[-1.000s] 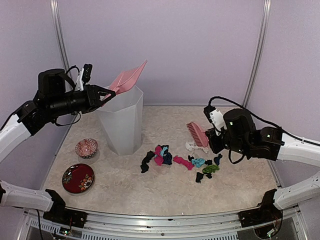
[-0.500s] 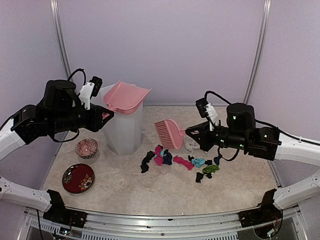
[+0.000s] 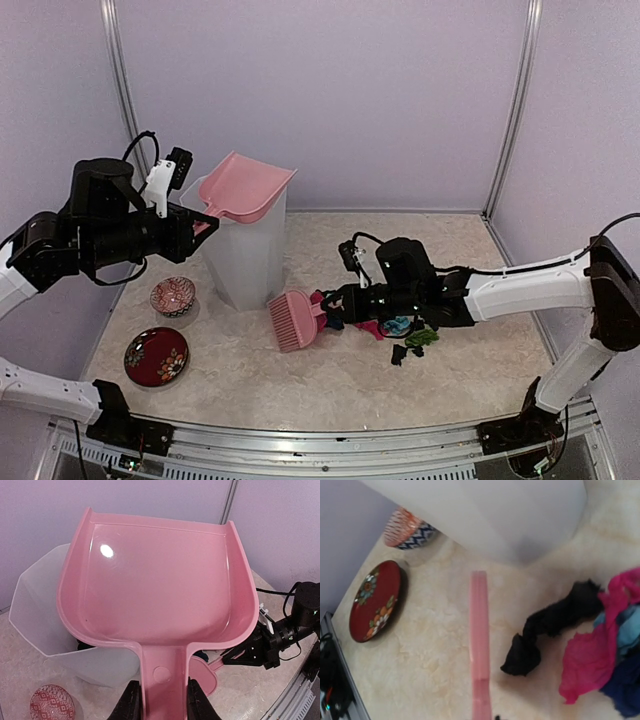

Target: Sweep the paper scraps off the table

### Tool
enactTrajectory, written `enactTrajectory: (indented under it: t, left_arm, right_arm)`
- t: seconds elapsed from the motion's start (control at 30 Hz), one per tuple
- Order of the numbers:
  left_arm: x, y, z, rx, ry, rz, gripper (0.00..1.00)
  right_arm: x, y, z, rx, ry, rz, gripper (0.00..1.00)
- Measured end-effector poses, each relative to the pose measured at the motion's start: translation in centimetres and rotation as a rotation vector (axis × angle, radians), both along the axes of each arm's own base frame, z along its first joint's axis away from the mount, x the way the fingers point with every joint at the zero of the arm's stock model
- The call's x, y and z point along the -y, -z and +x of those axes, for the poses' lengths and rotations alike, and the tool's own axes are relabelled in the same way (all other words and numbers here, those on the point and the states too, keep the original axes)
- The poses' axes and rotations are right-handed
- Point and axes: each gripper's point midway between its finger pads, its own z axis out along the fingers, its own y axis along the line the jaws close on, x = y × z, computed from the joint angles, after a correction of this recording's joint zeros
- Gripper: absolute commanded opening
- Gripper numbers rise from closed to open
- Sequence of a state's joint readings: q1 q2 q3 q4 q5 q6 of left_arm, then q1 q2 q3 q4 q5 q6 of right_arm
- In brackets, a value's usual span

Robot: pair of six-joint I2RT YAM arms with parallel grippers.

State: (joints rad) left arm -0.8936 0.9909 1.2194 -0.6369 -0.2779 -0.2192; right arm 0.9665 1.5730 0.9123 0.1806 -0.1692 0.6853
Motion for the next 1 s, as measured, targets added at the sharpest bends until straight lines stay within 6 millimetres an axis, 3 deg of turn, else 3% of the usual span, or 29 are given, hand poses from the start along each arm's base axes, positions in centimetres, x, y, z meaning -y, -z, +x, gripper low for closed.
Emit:
enactTrajectory:
  t: [0.3, 0.47, 0.57, 0.77, 1.0]
  left_arm:
    - [0.6, -0.2, -0.9, -0.015, 0.06, -0.025, 0.0]
    - [0.9, 0.4, -1.4, -0.035, 0.085, -0.025, 0.0]
    - [1.0, 1.1, -1.6, -0.055, 0.094, -0.015, 0.0]
    - [2.0, 2.0, -2.2, -0.09, 0.139, -0.005, 0.0]
    - [4.4, 3.8, -3.2, -0.132, 0.206, 0.038, 0.0]
  right_arm:
    - [-2.9, 3.7, 2.2, -0.148, 0.089, 0.002, 0.0]
    - [-2.0, 4.1, 4.1, -0.145, 0.192, -0.02, 0.0]
    - [-0.5, 4.5, 5.4, -0.154, 0.254, -0.032, 0.0]
    - [4.7, 4.3, 7.8, -0.162, 0.426, -0.055, 0.0]
    - [11.2, 3.8, 7.4, -0.168, 0.565, -0.081, 0.0]
